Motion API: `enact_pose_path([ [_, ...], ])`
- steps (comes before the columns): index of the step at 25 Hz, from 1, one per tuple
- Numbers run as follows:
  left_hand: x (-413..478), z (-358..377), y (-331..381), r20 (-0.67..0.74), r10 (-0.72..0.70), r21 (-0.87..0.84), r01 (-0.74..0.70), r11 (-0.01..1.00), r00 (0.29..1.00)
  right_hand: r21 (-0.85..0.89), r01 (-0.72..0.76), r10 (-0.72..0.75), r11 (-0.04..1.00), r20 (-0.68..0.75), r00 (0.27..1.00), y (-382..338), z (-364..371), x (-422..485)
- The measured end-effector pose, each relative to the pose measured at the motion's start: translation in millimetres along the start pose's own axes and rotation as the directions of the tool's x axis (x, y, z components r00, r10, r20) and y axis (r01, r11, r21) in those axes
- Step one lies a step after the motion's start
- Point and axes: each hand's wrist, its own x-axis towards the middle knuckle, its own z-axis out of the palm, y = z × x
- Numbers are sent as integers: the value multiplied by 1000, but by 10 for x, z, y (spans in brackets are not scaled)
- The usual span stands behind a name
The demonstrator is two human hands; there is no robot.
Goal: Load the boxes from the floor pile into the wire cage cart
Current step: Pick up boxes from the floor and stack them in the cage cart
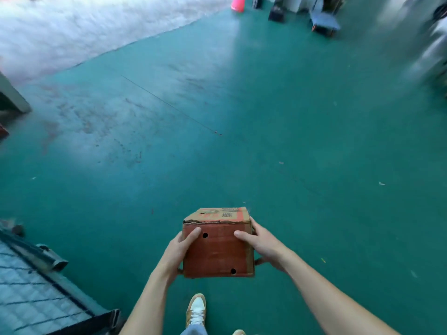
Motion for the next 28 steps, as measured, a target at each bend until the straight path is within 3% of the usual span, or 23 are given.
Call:
enact_pose_path([
  [7, -877, -194, -138, -155, 242, 96, -229, 969, 958, -266, 188, -174, 945, 74, 982, -99, 331, -527],
  [13, -1843, -2, -689, -289, 273, 201, -221, 954, 918, -377, 320, -271, 869, 179, 946, 253, 331, -1249],
  [18, -2597, -17, -1301, -483, 272, 222, -184, 957, 832, -453, 406, -300, 794, 289, 909, 603, 632, -1823],
  [23, -3468, -381, -1935, -632, 251, 217, -144, 965, 733, -548, 535, -322, 643, 440, 838, 838, 1290, -2398],
  [28, -4338, -908, -2534, -782, 210, 154, -146, 977, 586, -551, 657, -347, 514, 567, 747, 1050, 2288, -3000],
])
